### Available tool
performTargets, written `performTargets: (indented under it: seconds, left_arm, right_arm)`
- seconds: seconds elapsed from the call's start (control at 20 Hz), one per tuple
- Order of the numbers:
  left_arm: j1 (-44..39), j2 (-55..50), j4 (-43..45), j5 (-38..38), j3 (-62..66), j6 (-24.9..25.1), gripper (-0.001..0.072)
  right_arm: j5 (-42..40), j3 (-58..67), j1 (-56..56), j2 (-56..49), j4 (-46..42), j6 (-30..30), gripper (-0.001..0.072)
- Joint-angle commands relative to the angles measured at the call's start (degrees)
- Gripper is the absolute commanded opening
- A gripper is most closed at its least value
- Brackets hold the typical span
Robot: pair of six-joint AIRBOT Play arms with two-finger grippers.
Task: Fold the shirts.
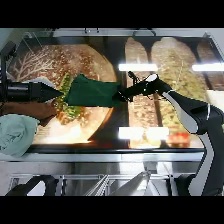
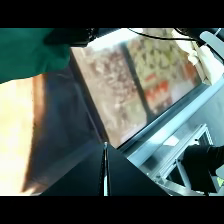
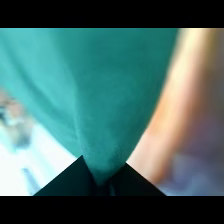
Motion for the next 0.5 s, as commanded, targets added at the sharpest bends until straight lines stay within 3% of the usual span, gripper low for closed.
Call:
performTargets:
  seconds: [0.0, 0.25, 0.45]
  left_arm:
    - [0.0, 0.0, 0.0, -1.2, 0.2, 0.1, 0.0025]
    - [0.0, 0.0, 0.0, -2.4, 0.2, 0.1, 0.0025]
    - [0.0, 0.0, 0.0, -2.3, -0.8, 0.1, 0.0025]
  right_arm:
    - [-0.1, 0.1, 0.6, 0.8, 8.3, -2.7, 0.0023]
    - [-0.8, 0.1, -4.7, 10.1, 8.6, -1.9, 0.0021]
    - [-1.5, 0.1, -20.6, 22.5, 5.9, 7.6, 0.0021]
